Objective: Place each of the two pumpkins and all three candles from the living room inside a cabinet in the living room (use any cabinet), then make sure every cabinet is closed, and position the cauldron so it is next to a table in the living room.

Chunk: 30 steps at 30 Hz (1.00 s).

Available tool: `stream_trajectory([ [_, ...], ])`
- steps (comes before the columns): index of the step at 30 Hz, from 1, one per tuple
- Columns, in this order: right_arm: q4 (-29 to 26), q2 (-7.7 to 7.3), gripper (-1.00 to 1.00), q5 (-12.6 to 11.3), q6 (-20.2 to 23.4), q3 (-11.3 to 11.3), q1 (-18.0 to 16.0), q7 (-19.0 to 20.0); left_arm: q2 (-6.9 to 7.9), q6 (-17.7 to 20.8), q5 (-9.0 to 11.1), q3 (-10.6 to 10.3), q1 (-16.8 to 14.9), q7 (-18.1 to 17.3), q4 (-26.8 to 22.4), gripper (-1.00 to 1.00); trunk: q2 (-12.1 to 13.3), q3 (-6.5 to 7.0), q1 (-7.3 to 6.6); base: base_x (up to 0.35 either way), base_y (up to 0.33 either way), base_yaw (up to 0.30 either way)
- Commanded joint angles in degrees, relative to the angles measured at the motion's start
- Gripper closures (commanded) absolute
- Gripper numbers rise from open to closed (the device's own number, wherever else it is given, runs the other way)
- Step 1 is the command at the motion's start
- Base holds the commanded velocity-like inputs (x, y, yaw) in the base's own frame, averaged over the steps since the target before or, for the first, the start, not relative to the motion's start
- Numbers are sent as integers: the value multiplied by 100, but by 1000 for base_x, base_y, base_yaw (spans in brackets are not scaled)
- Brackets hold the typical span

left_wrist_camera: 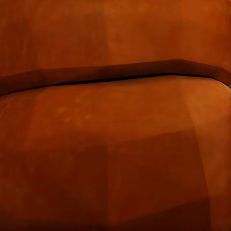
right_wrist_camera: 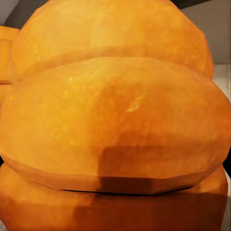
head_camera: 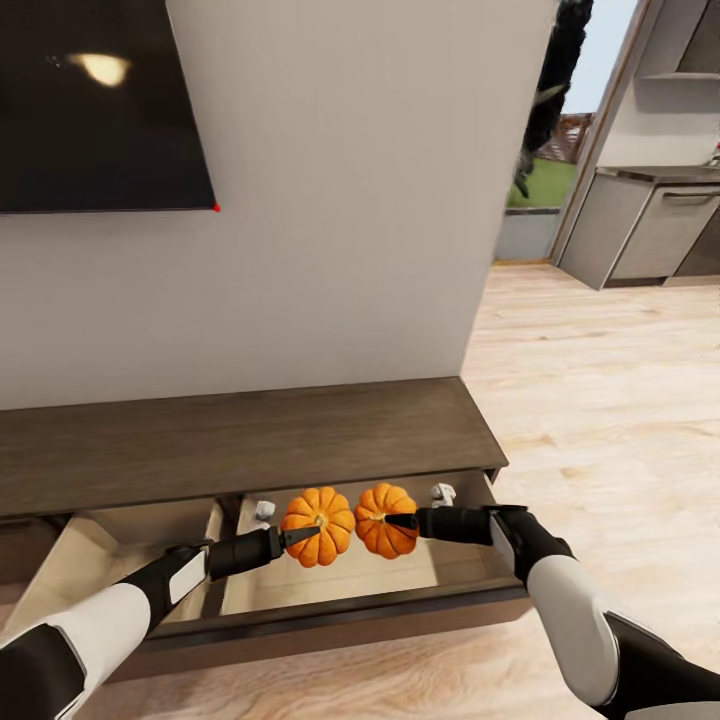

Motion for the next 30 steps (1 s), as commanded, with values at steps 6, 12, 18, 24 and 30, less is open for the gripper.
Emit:
stream_trajectory([
  [6,0,-2,100,1,35,-2,0,3,4,-2,-8,5,0,-2,-12,100,0,0,0,0,-306,2],
  [12,0,15,100,12,37,-1,0,-1,4,-4,-2,5,0,-2,-12,100,0,0,0,0,-327,164],
  [18,0,7,100,-2,37,6,0,-2,16,4,-2,12,0,-21,-26,100,0,0,0,3,-53,121],
  [24,0,25,100,-2,37,11,0,7,27,5,5,13,0,-12,15,100,0,0,0,234,-1,5],
  [30,0,31,100,4,37,15,0,7,23,5,7,13,0,-16,2,100,0,0,0,180,0,0],
])
